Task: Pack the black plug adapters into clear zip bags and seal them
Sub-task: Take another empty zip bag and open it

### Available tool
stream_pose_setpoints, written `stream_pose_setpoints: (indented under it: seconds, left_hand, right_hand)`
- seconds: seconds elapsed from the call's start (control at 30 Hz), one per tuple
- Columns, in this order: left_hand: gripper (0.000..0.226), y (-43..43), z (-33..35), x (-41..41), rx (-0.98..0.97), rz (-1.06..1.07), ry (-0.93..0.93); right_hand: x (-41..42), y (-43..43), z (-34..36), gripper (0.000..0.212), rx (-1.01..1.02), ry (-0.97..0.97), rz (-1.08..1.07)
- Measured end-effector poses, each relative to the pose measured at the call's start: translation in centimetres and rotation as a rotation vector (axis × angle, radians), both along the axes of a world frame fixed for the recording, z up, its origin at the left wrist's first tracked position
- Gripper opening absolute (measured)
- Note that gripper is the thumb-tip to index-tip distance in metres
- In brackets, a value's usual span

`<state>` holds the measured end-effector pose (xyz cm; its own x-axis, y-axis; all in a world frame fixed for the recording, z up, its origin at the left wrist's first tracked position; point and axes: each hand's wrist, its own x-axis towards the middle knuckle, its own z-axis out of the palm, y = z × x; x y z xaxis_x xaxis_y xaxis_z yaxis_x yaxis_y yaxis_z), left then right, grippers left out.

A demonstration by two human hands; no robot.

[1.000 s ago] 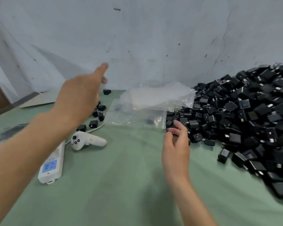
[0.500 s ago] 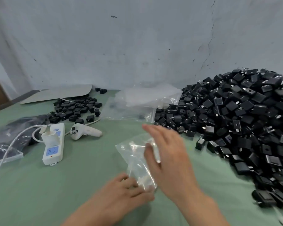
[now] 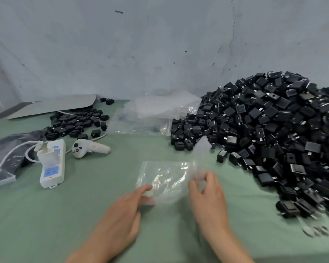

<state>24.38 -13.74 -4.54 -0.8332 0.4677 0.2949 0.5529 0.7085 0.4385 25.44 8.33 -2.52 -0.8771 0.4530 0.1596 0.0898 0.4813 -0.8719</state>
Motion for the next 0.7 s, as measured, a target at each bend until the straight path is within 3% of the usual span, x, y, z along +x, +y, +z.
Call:
stream_pose_setpoints:
  seconds: [0.07, 0.17, 0.27, 0.33, 0.37, 0.43, 0.53, 0.7]
  left_hand:
    - [0.062, 0.2, 0.2, 0.2, -0.02, -0.001, 0.025]
    - [0.044, 0.3, 0.4, 0.5, -0.083, -0.076, 0.138]
    - [0.044, 0.3, 0.3, 1.0, -0.049, -0.088, 0.118]
    - [0.041, -0.1, 0.1, 1.2, 0.044, -0.063, 0.097]
    - [0.036, -0.3, 0.2, 1.2, 0.132, -0.017, 0.059]
    - [0.031, -0.4, 0.5, 0.7, 0.327, 0.103, -0.029]
    - [0.032, 0.8, 1.9, -2.0, 0.399, 0.193, -0.014]
    - [0.042, 6.6, 3.4, -11.1, 0.288, 0.112, -0.055]
  right_hand:
    - [1.4, 0.7, -0.6, 0.018, -0.154, -0.028, -0.087]
    - [3.2, 2.7, 0.1, 0.057, -0.36, 0.106, -0.348]
    - [4.0, 4.2, 2.2, 0.072, -0.11, 0.383, -0.48]
    - [3.2, 4.0, 2.8, 0.065, 0.196, 0.49, -0.289]
    - [2.4, 3.4, 2.7, 0.058, 0.32, 0.45, -0.14]
    - [0.4, 2.4, 2.0, 0.051, 0.517, 0.19, 0.134]
    - [-2.2, 2.0, -0.5, 0.051, 0.69, -0.17, 0.283]
    - [-3.7, 2.8, -1.6, 0.033, 0.664, -0.168, 0.321]
